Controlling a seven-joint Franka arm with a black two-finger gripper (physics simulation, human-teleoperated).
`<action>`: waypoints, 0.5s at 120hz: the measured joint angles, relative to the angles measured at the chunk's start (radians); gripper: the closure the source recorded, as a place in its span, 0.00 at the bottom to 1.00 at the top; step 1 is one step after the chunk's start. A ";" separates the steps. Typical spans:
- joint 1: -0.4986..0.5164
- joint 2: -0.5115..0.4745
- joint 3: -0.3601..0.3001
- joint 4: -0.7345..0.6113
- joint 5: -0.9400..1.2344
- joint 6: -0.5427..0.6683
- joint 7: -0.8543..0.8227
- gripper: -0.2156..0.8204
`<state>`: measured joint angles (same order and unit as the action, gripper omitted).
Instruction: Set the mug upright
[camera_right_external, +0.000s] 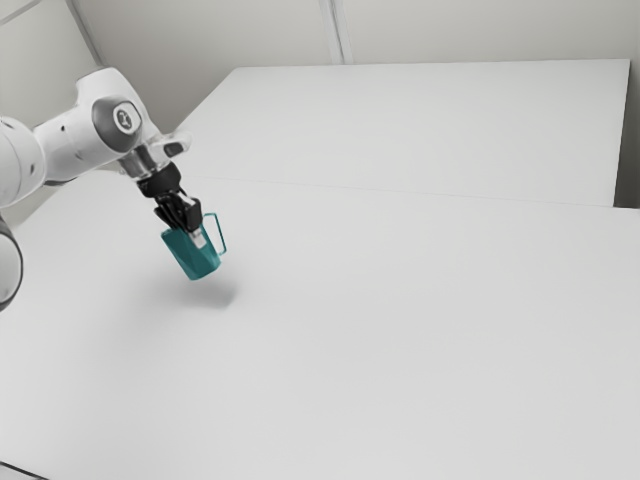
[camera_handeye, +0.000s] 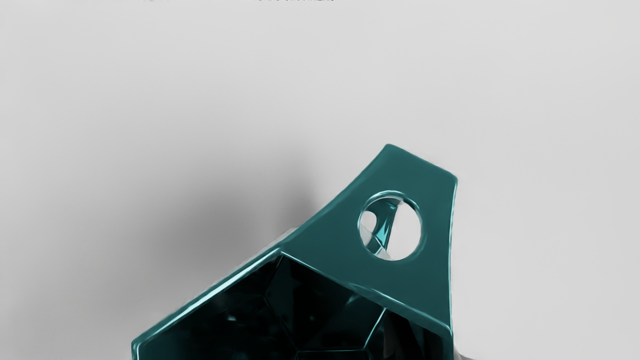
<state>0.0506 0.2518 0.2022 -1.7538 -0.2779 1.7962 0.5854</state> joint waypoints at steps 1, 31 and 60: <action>-0.003 -0.003 0.000 -0.007 0.009 0.009 -0.003 0.97; -0.034 -0.083 -0.091 -0.165 0.249 0.210 -0.099 0.97; -0.038 -0.170 -0.151 -0.313 0.398 0.340 -0.223 0.97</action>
<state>0.0128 0.0813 0.0514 -2.0663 0.1204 2.1365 0.3619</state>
